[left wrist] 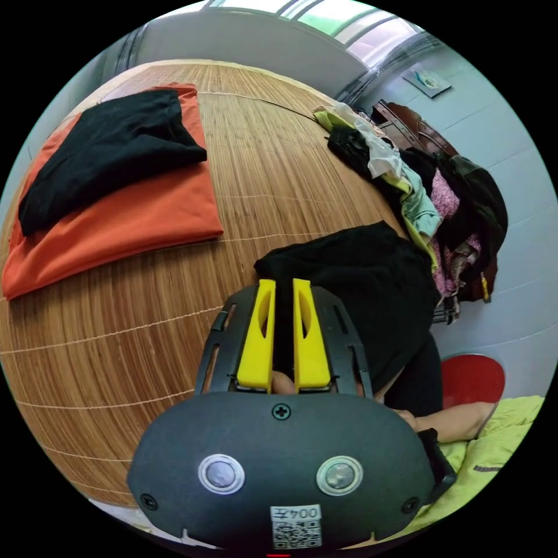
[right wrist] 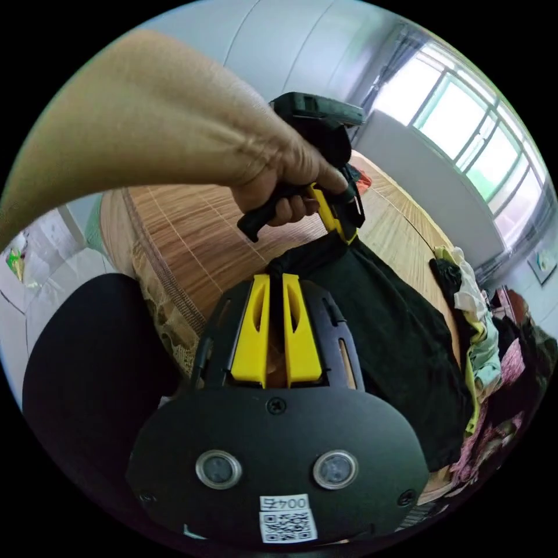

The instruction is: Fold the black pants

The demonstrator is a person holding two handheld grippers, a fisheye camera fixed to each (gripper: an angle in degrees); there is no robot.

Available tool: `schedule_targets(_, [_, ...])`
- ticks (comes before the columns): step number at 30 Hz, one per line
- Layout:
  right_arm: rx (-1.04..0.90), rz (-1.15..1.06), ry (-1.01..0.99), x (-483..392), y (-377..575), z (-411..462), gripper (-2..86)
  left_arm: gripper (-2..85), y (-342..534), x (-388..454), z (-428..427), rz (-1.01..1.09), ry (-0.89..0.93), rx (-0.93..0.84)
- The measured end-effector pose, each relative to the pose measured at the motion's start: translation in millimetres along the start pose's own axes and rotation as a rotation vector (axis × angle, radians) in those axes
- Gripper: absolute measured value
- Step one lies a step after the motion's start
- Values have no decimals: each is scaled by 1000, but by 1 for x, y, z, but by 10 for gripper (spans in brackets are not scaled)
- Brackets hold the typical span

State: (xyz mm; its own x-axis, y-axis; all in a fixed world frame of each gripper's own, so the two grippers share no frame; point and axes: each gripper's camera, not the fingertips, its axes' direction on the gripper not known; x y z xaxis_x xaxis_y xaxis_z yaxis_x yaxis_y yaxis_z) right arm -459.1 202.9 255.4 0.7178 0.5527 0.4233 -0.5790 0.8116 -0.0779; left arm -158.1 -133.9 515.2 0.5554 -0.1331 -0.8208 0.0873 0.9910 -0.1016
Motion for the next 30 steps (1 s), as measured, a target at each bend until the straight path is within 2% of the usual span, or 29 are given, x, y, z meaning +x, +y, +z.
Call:
schedule_targets(5, [151,201,-34,67,12,-71,42,29,-24,40,-40,48,10,28])
schedule_targets(10, [287,430,-81,161,46,-146,48,23,-63,138,-67,154,98,41])
schedule_targets(14, [376,640,-132,258,104,-203,48,22,-84,216,-53,215,96,29])
schedule_targets(18, [404,827,-232,351,170,-231,49,25,-108,295,-2,258,87,-23])
schedule_targets(23, [404,1207,-448,491,300,-218,49,29,-132,354,96,225,66,-122])
schedule_targets(27, [377,1443,-541,553,381,-185,50,40,-141,377,193,175,75,-250])
schedule_targets(30, [345,1548,-559,576,419,-164,53,62,-144,379,230,148,163,-329])
